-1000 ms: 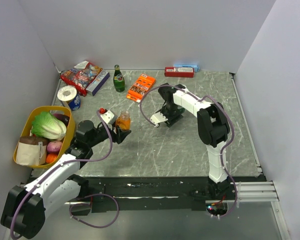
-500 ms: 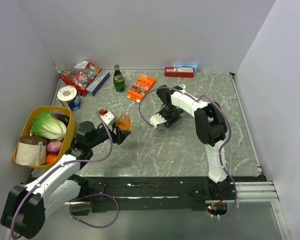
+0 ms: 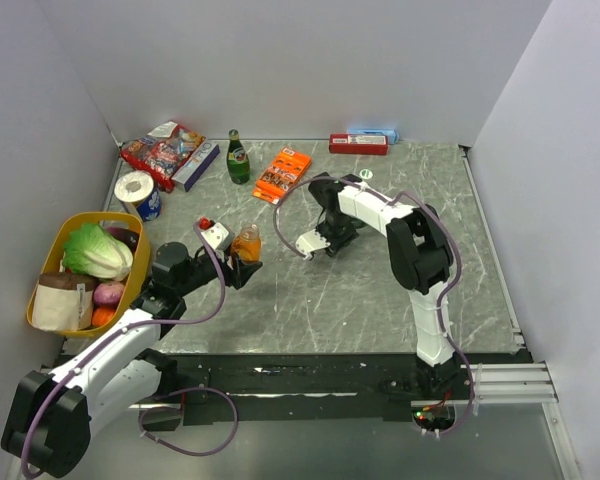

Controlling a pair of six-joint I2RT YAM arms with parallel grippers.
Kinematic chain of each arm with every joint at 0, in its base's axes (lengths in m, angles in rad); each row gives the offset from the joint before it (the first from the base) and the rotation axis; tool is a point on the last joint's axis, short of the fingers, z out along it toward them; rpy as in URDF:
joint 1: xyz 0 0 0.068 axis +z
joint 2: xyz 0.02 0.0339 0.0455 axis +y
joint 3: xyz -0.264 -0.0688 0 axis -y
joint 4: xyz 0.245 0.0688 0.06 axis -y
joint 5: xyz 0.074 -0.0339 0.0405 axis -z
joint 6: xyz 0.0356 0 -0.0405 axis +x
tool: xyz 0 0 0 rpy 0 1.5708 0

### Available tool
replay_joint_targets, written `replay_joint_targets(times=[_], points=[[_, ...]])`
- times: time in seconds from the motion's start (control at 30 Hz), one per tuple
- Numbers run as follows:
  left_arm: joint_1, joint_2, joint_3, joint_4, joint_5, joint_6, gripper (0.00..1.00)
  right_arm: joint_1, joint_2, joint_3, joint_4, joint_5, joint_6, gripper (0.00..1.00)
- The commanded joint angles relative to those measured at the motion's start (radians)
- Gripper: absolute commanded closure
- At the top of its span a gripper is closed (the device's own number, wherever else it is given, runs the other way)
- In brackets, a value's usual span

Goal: Screw on the bottle caps

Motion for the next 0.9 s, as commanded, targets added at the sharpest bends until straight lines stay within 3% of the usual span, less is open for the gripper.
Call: replay_joint_targets(times=[0.0, 0.13, 0.47, 0.87], points=[[0.005, 0.001, 0.001, 0.054, 0.020, -0.010, 0.99, 0.027, -0.006, -0.027, 0.004, -0.017, 0.017, 0.50], [0.005, -0.002, -0.001, 0.049, 0.020, -0.010, 0.99, 0.023, 0.007, -0.009, 0.004, 0.003, 0.023, 0.50], [0.003, -0.007, -0.004, 0.057, 0.025, -0.010, 0.99, 0.012, 0.007, -0.003, 0.022, 0.012, -0.001, 0.35], [0.003, 0.006, -0.007, 0.072, 0.037, -0.016, 0.99, 0.006, 0.040, 0.132, -0.042, -0.031, 0.033, 0.42]])
